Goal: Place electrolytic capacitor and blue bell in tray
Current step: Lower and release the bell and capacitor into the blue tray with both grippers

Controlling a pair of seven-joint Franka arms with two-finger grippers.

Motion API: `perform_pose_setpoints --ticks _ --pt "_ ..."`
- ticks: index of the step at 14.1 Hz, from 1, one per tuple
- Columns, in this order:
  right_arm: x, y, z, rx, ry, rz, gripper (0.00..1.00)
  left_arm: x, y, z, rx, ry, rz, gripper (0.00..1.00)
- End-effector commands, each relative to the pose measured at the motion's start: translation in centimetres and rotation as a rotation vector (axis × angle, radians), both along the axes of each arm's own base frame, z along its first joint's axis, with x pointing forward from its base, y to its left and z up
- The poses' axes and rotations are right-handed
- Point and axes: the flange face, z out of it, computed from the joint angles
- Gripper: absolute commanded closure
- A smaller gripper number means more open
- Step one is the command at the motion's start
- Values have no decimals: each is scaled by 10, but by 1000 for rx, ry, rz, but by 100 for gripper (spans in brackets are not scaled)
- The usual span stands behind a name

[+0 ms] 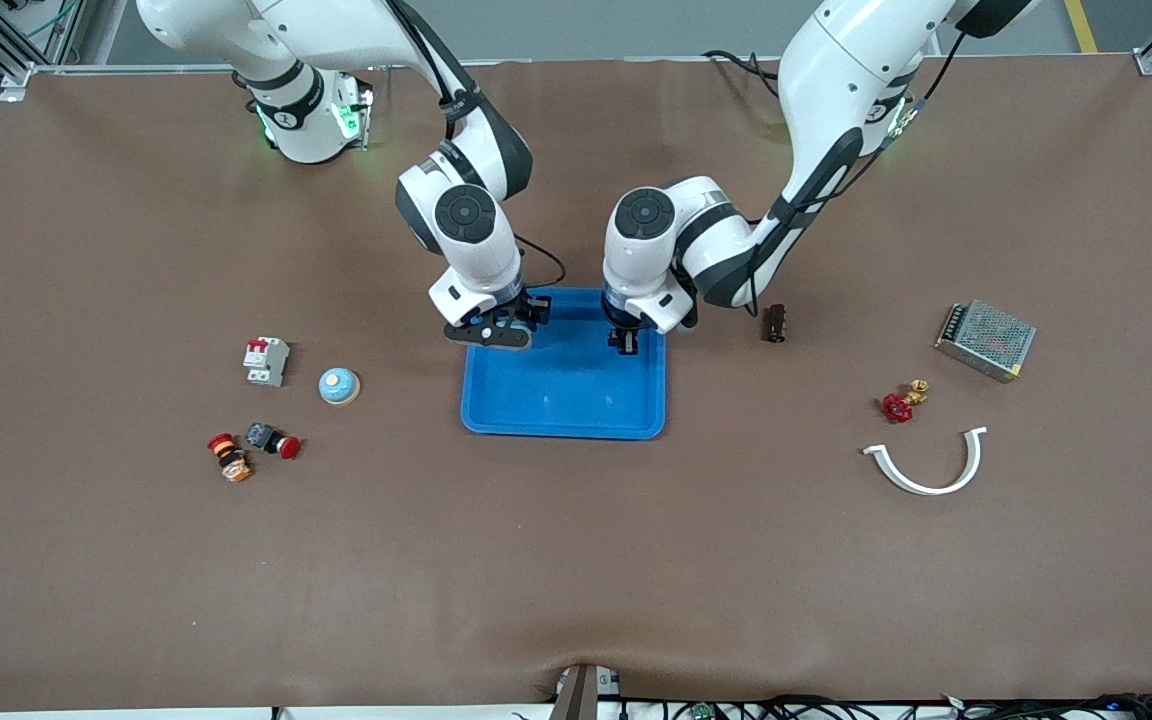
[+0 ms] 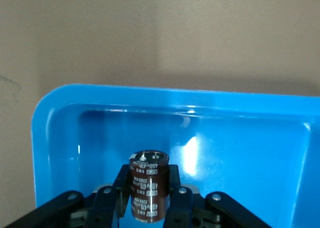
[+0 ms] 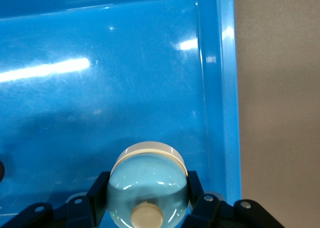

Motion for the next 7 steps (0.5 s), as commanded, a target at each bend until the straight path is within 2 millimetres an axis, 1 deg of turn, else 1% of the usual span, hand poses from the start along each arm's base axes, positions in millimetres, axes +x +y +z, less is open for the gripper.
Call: perform_pose_setpoints --ticks 1,4,7 --pt "-3 1 -7 -3 -6 -1 66 1 -10 -3 1 -22 4 100" --pt "-4 -1 -22 1 -21 -2 66 0 -12 -6 0 -17 4 100" --pt "-7 1 -31 -1 -24 3 66 -4 -14 -9 1 -12 -2 100"
